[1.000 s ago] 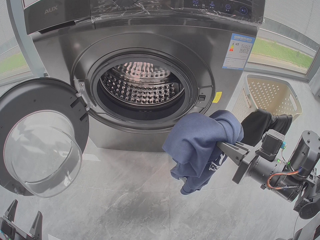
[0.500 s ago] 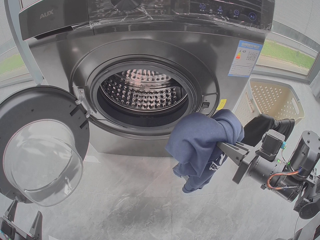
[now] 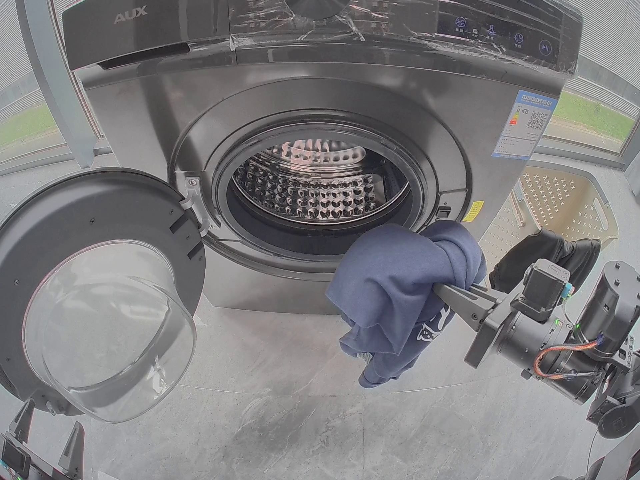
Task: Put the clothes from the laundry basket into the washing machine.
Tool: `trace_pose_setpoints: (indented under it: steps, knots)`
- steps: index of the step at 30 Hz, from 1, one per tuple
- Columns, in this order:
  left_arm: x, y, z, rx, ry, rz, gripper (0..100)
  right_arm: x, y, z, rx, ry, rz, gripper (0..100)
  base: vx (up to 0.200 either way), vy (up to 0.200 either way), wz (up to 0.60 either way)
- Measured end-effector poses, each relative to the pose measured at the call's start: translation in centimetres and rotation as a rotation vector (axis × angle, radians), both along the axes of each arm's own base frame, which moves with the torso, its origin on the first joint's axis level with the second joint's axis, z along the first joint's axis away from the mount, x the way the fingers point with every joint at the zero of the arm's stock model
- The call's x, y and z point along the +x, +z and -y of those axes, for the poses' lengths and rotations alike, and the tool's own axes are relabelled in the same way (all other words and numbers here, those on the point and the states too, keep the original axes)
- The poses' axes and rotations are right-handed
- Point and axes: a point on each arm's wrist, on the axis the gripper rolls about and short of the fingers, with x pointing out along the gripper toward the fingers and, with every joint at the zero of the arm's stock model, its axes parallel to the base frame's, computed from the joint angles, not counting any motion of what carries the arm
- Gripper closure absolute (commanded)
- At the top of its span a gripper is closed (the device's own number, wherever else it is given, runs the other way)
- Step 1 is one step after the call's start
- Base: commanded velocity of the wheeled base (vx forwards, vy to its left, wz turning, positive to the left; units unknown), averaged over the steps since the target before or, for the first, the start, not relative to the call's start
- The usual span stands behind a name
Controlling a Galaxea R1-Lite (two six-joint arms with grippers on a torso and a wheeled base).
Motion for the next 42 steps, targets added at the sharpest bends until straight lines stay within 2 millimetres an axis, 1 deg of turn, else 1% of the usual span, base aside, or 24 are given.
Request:
trace_pose_setpoints:
  steps: [4, 13, 19, 42]
  knots:
    - [0.00, 0.00, 0.00, 0.000, -0.001, 0.000, 0, 0.00, -0.01, 0.02, 0.000, -0.001, 0.000, 100, -0.200, 0.000, 0.00]
    - [0.00, 0.00, 0.00, 0.000, 0.000, 0.000, 0, 0.00, -0.01, 0.02, 0.001, -0.001, -0.001, 100, 0.000, 0.000, 0.00]
    - [0.00, 0.00, 0.00, 0.000, 0.000, 0.000, 0, 0.02, -0.03, 0.01, 0.001, -0.001, -0.003, 100, 0.000, -0.200, 0.00]
    - [0.00, 0.00, 0.00, 0.000, 0.000, 0.000, 0, 0.09, -0.44, -0.18, -0.004, 0.002, -0.020, 100, 0.000, 0.000, 0.00]
